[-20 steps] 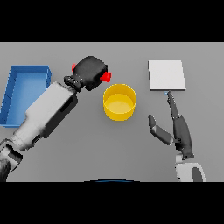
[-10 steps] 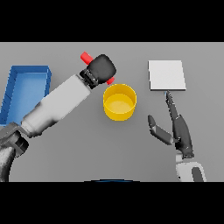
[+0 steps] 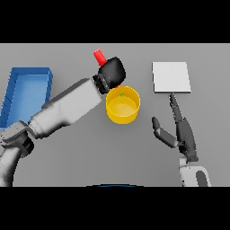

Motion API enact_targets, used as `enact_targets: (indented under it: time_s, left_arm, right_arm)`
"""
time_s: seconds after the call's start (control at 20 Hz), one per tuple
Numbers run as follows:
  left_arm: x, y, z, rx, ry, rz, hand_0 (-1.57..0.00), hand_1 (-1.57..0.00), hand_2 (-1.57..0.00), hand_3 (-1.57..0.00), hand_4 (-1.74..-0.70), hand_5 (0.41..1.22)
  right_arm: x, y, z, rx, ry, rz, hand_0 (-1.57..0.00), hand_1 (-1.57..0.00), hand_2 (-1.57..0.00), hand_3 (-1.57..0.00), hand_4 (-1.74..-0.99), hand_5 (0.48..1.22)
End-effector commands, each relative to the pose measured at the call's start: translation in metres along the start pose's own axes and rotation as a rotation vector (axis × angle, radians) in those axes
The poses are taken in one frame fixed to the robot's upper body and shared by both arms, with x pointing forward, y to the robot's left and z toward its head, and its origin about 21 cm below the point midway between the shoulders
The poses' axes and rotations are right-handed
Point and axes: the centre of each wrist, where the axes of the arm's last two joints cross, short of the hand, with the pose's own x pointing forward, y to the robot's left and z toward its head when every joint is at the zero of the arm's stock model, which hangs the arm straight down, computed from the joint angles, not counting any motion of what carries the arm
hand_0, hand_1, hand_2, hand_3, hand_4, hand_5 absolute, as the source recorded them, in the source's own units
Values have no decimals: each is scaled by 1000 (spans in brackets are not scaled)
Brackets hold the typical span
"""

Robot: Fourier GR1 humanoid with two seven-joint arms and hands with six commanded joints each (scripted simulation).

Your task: Pick up the red beaker and tilt it to pour out 1 green nut into yellow bowl. Pick up the yellow bowl and place it on the metallic measuring scale.

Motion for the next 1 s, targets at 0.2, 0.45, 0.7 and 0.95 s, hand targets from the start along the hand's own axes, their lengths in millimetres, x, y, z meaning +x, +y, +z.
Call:
enact_targets:
  time_s: [0.2,0.45,0.7,0.95]
  left_arm:
    - [11,7,-5,-13,-25,-173,-1571,-1571,-1571,-1571,-1734,1221]
    - [13,27,-9,-57,-57,-373,-1571,-1571,-1571,-1571,-1732,1221]
    - [0,47,-12,-44,-60,-422,-1571,-1571,-1571,-1571,-1729,1221]
    - [-66,72,1,-9,57,-316,-1571,-1571,-1571,-1571,-1728,1221]
  right_arm:
    - [-3,7,-1,-2,-19,27,1,1,1,1,-1082,677]
    - [-1,4,-1,-16,-33,44,1,1,1,1,-1059,672]
    - [1,2,0,-13,-39,40,1,1,1,1,-1027,686]
    - [2,5,3,-13,-46,63,1,1,1,1,-1023,682]
